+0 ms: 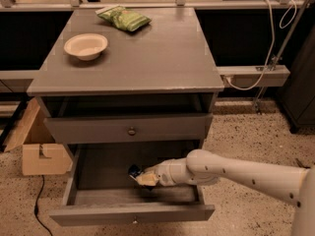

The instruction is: Place rxbar blueberry into middle drawer

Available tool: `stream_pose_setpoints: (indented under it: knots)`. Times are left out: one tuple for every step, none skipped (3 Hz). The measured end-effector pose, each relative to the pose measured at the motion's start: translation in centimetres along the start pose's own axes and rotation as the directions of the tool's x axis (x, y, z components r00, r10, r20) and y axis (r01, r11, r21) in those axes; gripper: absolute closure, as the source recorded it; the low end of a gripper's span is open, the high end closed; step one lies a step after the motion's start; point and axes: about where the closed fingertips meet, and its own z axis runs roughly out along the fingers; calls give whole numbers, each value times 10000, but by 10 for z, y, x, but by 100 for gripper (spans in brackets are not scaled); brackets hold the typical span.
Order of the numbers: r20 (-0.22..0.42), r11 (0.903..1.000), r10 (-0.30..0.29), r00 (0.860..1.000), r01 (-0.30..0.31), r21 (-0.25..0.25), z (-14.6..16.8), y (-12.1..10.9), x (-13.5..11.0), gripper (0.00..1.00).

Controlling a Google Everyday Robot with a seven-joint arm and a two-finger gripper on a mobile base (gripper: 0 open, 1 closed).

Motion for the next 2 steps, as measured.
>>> stream_pose_setpoints:
  knots:
    - [10,9987,444,9990,-444,-239,35,-16,17,50]
    - [153,9970,654,9977,-647,-413,60,-28,22,27]
